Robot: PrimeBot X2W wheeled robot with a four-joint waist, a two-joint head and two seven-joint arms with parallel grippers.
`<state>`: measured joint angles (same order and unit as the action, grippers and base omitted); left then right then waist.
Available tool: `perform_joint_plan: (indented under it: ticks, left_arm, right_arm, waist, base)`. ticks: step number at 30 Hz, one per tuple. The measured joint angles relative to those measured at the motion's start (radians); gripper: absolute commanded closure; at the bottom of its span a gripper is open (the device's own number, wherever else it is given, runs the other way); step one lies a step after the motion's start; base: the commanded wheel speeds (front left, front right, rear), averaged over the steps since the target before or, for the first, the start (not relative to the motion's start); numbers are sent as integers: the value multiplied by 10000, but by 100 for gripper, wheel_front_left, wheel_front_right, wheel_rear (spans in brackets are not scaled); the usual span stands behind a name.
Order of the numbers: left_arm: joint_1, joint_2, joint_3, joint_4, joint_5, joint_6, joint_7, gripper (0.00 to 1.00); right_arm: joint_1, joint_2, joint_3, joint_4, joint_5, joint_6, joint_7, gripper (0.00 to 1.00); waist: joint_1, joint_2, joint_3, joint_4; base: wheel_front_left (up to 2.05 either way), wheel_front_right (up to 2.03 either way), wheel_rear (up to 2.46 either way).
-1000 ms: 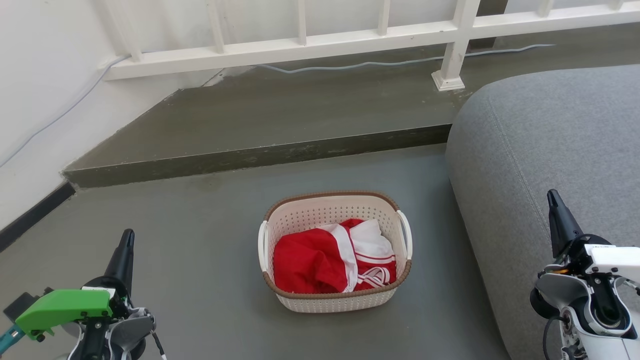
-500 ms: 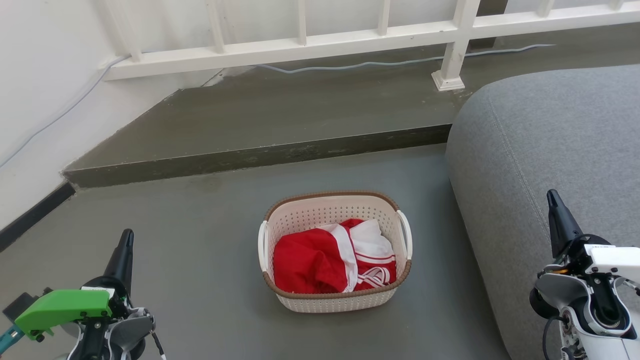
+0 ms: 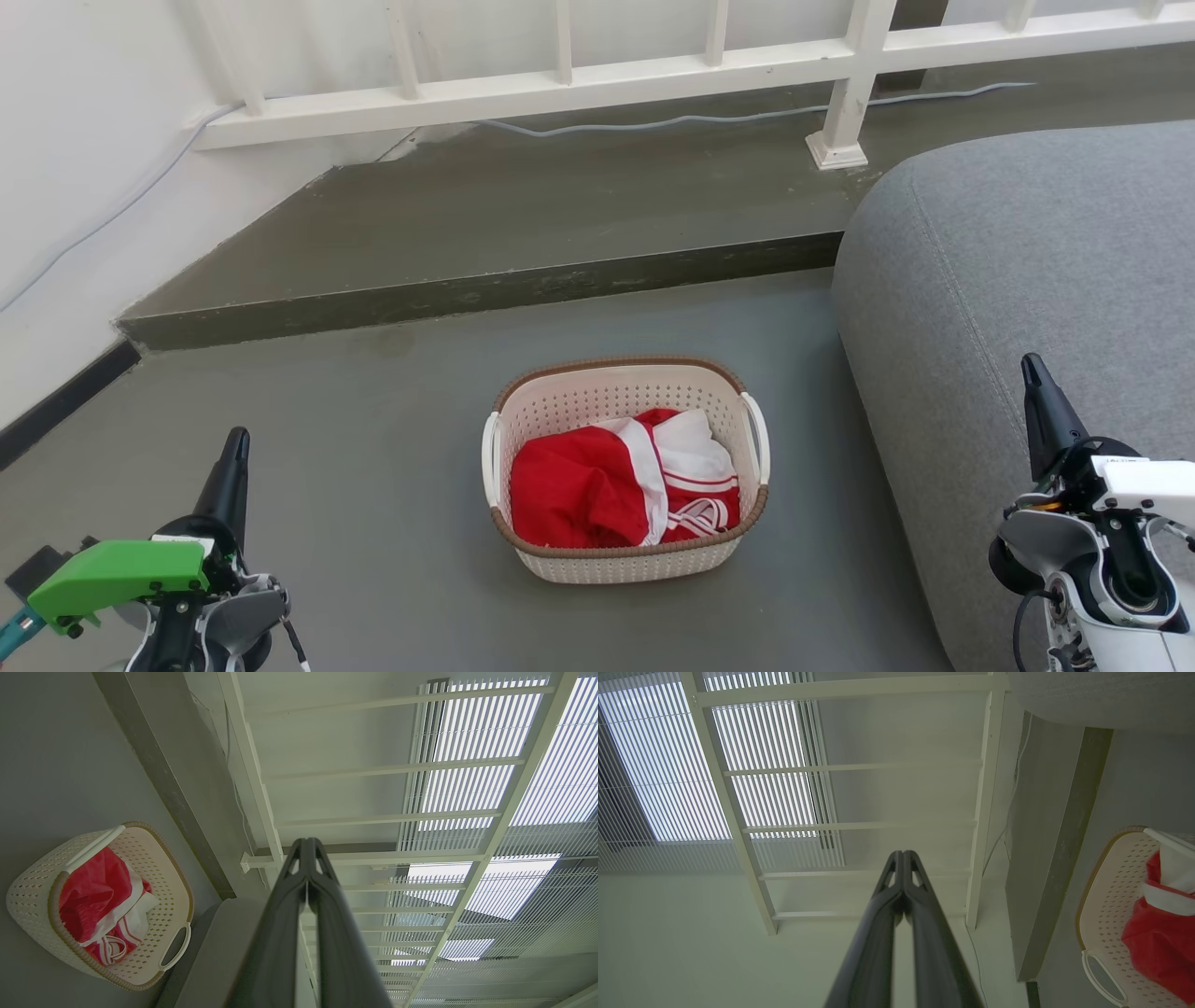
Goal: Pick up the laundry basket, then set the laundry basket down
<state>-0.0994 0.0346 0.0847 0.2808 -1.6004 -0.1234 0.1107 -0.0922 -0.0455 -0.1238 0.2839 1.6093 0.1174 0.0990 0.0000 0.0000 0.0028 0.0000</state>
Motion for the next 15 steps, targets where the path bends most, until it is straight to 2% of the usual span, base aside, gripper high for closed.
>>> perform_joint_plan:
  ticks: [15]
  left_arm:
    - [0,-2,0,-8,0,0,0,100]
  right_arm:
    - [0,0,-4,-8,0,0,0,100]
  waist:
    - [0,0,0,0]
  base:
    - [0,0,0]
